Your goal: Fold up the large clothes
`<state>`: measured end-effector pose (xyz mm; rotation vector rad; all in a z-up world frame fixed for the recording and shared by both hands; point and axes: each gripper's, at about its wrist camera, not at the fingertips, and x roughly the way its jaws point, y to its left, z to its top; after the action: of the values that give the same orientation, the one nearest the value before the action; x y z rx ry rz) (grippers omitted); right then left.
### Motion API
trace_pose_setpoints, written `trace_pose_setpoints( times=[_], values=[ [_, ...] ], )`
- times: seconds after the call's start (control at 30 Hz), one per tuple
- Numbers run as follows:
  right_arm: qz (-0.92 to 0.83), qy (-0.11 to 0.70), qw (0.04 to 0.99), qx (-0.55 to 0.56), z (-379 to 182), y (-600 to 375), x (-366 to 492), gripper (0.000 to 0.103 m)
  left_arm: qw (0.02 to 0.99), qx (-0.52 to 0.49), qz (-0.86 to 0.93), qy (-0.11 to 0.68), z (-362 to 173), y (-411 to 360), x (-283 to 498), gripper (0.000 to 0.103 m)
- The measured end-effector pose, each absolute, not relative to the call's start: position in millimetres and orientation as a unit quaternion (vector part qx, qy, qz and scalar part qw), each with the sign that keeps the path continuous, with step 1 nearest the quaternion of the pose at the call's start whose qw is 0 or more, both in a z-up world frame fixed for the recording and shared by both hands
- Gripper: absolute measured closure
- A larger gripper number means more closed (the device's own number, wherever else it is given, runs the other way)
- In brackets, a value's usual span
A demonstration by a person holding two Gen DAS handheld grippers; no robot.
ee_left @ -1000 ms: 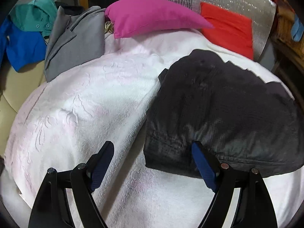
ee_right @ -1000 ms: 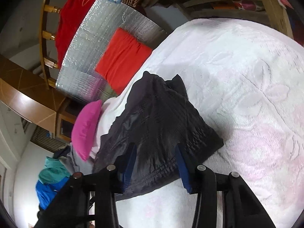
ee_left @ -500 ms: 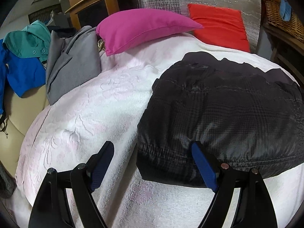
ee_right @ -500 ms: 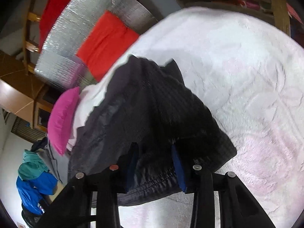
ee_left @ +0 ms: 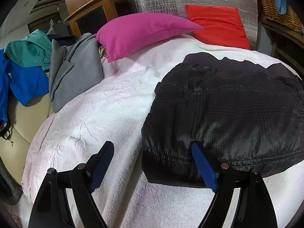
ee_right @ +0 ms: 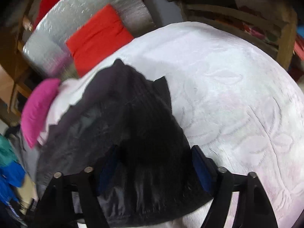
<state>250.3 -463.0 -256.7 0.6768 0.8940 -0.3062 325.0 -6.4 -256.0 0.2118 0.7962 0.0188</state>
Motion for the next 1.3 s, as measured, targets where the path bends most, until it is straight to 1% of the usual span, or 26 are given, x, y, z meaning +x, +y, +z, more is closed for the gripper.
trace_pose_setpoints(
  times=[0.03,0.1,0.17,0.2,0.27,0.4,0.5,0.63,0.67,0.7,0.73,0.77,0.8,0.83,0.9,1.07,1.17,1.23,1.27,1.3],
  values=[
    [-0.14,0.425,0.839,0.311,-257.0,-458.2,254.3,0.053,0.916,0.105,0.01,0.386,-256.0,-7.0,325.2,0.019],
    [-0.142,0.416,0.854,0.279,-248.4,-447.5,256.1,0.081,0.917,0.109,0.011,0.384,-255.9,-8.8,325.7,0.019],
    [-0.139,0.388,0.874,0.256,-233.2,-439.7,251.5,0.082,0.917,0.112,0.013,0.384,-255.5,-9.8,326.0,0.019],
    [-0.138,0.37,0.882,0.257,-225.3,-437.9,247.3,0.082,0.917,0.112,0.014,0.384,-255.6,-9.9,326.3,0.019],
    [-0.138,0.366,0.883,0.258,-225.0,-437.3,245.8,0.082,0.917,0.111,0.013,0.384,-255.7,-10.2,326.5,0.019],
    [-0.141,0.433,0.854,0.252,-258.4,-438.1,261.0,0.082,0.917,0.115,0.013,0.382,-255.5,-11.7,325.7,0.019],
    [-0.145,0.425,0.858,0.248,-252.2,-434.6,258.3,0.079,0.916,0.116,0.012,0.383,-255.6,-11.5,325.7,0.019],
    [-0.137,0.409,0.848,0.307,-241.9,-453.1,240.3,0.075,0.918,0.111,0.014,0.381,-251.5,-7.7,325.0,0.019],
    [-0.137,0.401,0.847,0.321,-238.5,-457.7,236.6,0.069,0.922,0.106,0.016,0.373,-247.2,-5.1,323.5,0.019],
    [-0.136,0.387,0.847,0.339,-234.2,-462.7,229.9,0.057,0.925,0.101,0.017,0.365,-243.5,-2.7,322.1,0.019],
    [-0.136,0.375,0.847,0.351,-229.0,-465.7,226.9,0.048,0.929,0.096,0.019,0.356,-239.7,-0.3,321.0,0.019],
    [-0.134,0.354,0.85,0.366,-222.7,-470.2,218.9,0.032,0.933,0.091,0.021,0.348,-236.0,2.2,319.7,0.019],
    [-0.134,0.339,0.854,0.371,-218.2,-472.2,213.2,0.03,0.935,0.087,0.023,0.343,-233.3,4.7,319.1,0.019],
    [-0.134,0.323,0.859,0.373,-213.0,-473.7,207.0,0.03,0.936,0.085,0.025,0.342,-232.3,6.9,319.6,0.019],
    [-0.134,0.317,0.862,0.373,-208.4,-474.8,200.7,0.03,0.933,0.08,0.028,0.35,-234.3,11.2,322.6,0.019],
    [-0.139,0.355,0.833,0.401,-227.8,-481.7,210.8,0.03,0.92,0.065,0.034,0.384,-245.7,21.1,332.5,0.019],
    [-0.135,0.379,0.818,0.412,-246.4,-485.4,218.8,0.03,0.92,0.067,0.043,0.384,-247.5,22.2,331.2,0.019],
    [-0.124,0.398,0.808,0.417,-259.6,-481.3,226.6,0.035,0.922,0.07,0.045,0.378,-246.0,20.6,328.9,0.019],
    [-0.121,0.405,0.808,0.41,-262.6,-478.0,230.2,0.046,0.923,0.073,0.045,0.374,-245.4,19.1,327.9,0.019],
    [-0.127,0.414,0.812,0.391,-263.1,-472.5,233.2,0.05,0.924,0.076,0.045,0.372,-244.6,18.2,327.0,0.019]
  ],
)
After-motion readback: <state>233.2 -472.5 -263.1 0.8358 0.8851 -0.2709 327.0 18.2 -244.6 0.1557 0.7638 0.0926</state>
